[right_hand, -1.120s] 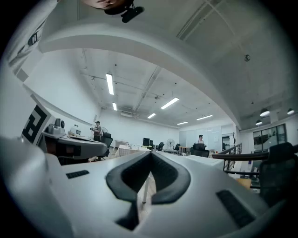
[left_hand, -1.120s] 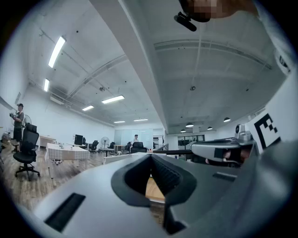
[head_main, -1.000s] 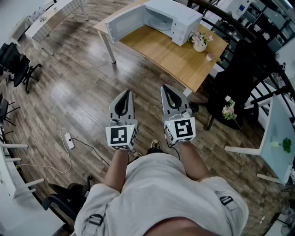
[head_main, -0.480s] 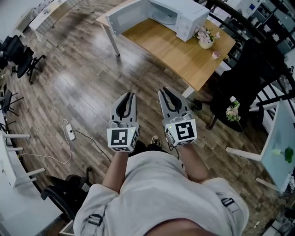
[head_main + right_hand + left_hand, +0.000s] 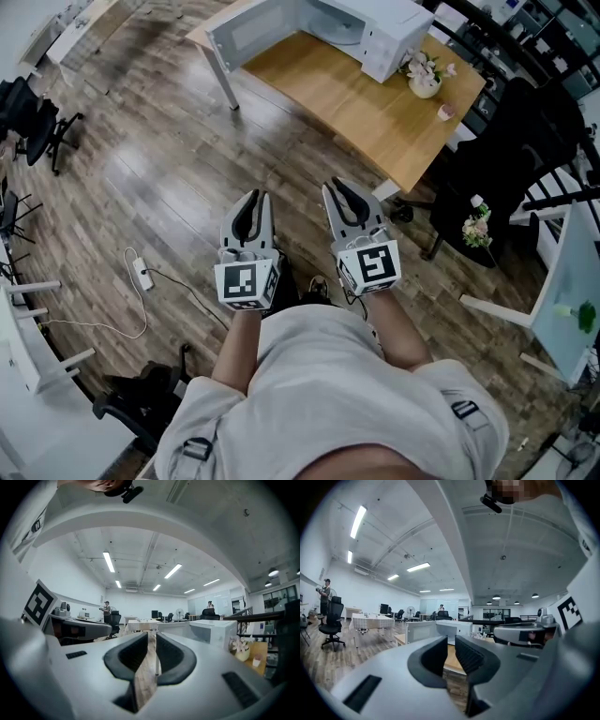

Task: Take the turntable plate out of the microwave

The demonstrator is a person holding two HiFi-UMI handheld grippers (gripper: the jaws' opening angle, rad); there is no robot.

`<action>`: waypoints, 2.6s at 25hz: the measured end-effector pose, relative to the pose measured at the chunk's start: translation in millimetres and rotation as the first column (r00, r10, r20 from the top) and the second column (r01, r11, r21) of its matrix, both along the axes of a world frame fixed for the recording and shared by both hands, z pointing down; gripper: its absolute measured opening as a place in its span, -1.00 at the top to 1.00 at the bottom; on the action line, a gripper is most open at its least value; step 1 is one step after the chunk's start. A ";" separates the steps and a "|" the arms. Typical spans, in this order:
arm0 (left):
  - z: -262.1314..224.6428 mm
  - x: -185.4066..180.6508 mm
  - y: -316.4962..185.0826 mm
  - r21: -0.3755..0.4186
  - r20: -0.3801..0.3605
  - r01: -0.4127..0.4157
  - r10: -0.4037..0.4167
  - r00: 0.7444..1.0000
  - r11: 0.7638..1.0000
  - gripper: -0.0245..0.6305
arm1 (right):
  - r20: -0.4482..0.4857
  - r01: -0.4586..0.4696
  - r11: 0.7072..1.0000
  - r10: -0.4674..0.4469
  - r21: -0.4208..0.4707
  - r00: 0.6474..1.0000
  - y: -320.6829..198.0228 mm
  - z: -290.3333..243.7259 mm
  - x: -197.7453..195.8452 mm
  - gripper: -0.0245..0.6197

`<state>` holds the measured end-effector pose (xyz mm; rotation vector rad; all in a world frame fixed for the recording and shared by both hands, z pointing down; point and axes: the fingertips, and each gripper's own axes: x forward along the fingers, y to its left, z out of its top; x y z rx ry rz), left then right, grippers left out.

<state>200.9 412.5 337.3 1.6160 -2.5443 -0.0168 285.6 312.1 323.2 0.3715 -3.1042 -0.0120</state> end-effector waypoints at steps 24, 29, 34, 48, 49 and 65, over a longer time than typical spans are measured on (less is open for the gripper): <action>29.1 -238.4 -162.2 0.025 -0.132 -0.324 0.325 0.937 0.946 0.75 | -0.121 -0.258 0.965 0.253 -0.033 0.960 -125.6 26.8 -206.4 0.70; 48.4 -245.8 -206.2 0.018 -0.180 -0.410 0.406 0.896 0.912 0.75 | -0.139 -0.333 0.939 0.320 -0.080 0.937 -163.1 49.2 -211.3 0.69; 59.3 -251.5 -270.7 0.005 -0.207 -0.482 0.472 0.857 0.876 0.75 | -0.136 -0.369 0.923 0.354 -0.106 0.925 -220.6 59.1 -222.8 0.67; 97.0 -284.6 -428.5 -0.124 -0.268 -0.568 0.523 0.809 0.814 0.75 | -0.146 -0.409 0.873 0.383 -0.266 0.912 -370.8 101.6 -250.1 0.66; 103.4 -284.8 -436.3 -0.130 -0.278 -0.569 0.521 0.807 0.812 0.75 | -0.155 -0.413 0.867 0.384 -0.279 0.910 -378.5 109.7 -249.4 0.66; 207.0 -328.5 -513.8 -0.153 -0.513 -0.586 0.443 0.735 0.795 0.75 | -0.318 -0.535 0.720 0.432 -0.442 0.844 -426.2 227.5 -281.7 0.65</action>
